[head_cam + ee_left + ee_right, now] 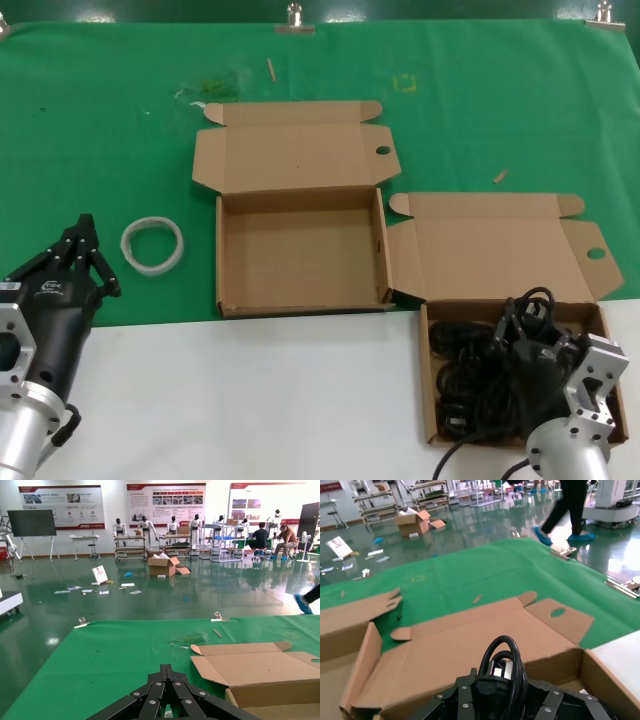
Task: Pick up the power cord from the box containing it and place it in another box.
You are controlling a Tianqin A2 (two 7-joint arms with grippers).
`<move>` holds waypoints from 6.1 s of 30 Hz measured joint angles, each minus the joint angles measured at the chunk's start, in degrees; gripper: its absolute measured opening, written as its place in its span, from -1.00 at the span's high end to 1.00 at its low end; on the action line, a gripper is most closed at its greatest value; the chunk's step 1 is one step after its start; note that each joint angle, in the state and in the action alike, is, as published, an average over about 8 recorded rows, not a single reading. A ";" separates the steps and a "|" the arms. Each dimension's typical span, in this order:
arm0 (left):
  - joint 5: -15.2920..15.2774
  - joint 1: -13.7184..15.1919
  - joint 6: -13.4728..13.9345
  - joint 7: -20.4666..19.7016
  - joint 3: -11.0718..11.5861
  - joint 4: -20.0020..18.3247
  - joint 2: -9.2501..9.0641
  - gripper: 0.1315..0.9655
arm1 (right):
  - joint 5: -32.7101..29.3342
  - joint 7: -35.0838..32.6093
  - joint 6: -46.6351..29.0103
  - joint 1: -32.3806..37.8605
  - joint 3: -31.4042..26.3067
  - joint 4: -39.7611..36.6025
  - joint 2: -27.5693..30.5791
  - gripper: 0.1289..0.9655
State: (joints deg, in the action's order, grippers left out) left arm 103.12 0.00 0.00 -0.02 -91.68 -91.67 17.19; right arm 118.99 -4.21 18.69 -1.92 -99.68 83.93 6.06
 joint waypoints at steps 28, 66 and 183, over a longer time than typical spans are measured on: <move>0.00 0.00 0.00 0.00 0.00 0.00 0.00 0.98 | 16.32 9.90 -12.71 33.54 -16.96 -18.16 5.02 0.79; 0.00 0.00 0.00 0.00 0.00 0.00 0.00 0.98 | 38.73 16.36 -25.22 58.88 -47.27 -64.10 -6.06 0.75; 0.01 0.00 0.00 0.01 0.00 0.00 0.00 -0.79 | -11.96 1.51 -21.02 5.05 7.60 4.55 9.99 -1.00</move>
State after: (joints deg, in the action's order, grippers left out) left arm 103.13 0.00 0.00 -0.01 -91.67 -91.67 17.19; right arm 107.03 -2.70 -2.33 3.14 -92.08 88.48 16.05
